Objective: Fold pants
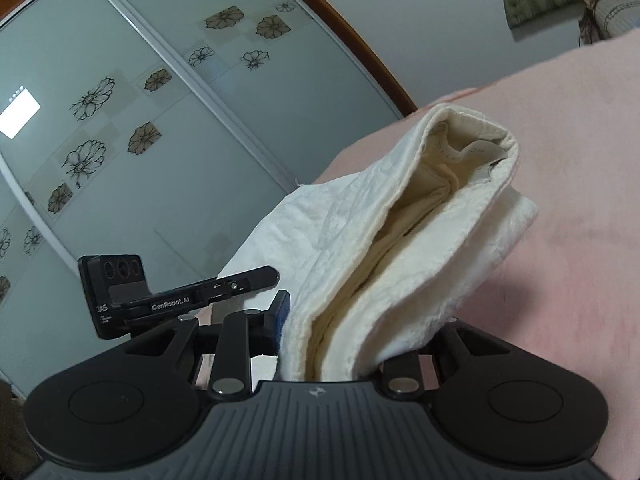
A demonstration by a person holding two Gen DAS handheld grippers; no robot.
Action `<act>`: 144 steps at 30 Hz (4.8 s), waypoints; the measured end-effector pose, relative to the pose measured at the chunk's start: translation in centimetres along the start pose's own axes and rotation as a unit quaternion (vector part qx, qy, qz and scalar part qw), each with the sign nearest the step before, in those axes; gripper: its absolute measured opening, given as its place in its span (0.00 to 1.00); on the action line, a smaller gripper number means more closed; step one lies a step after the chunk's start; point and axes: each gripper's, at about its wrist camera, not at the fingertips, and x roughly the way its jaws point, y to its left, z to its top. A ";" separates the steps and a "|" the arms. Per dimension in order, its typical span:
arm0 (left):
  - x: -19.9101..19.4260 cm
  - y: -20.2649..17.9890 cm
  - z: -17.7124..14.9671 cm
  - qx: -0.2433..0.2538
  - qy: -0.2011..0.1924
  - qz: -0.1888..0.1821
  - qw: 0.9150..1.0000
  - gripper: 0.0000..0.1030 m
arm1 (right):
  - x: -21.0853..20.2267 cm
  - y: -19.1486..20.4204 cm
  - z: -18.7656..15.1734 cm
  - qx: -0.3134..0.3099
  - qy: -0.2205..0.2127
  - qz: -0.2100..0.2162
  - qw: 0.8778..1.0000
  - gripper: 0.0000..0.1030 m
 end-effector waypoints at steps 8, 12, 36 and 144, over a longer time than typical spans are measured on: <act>5.4 4.1 1.5 -0.027 0.061 0.048 0.997 0.28 | 5.0 -4.8 2.3 0.056 0.013 -0.096 0.994 0.32; 5.7 5.4 0.8 -0.041 0.061 0.067 0.995 0.51 | 4.4 -6.9 0.7 0.126 0.017 -0.114 0.985 0.40; -4.4 -2.5 -4.1 0.059 0.040 0.245 0.967 0.95 | 0.7 8.3 -8.0 -0.055 -0.035 -0.269 0.961 0.77; -4.9 -4.9 -10.4 0.017 0.102 0.220 0.970 1.00 | 5.8 13.3 -17.4 -0.086 -0.009 -0.455 0.886 1.00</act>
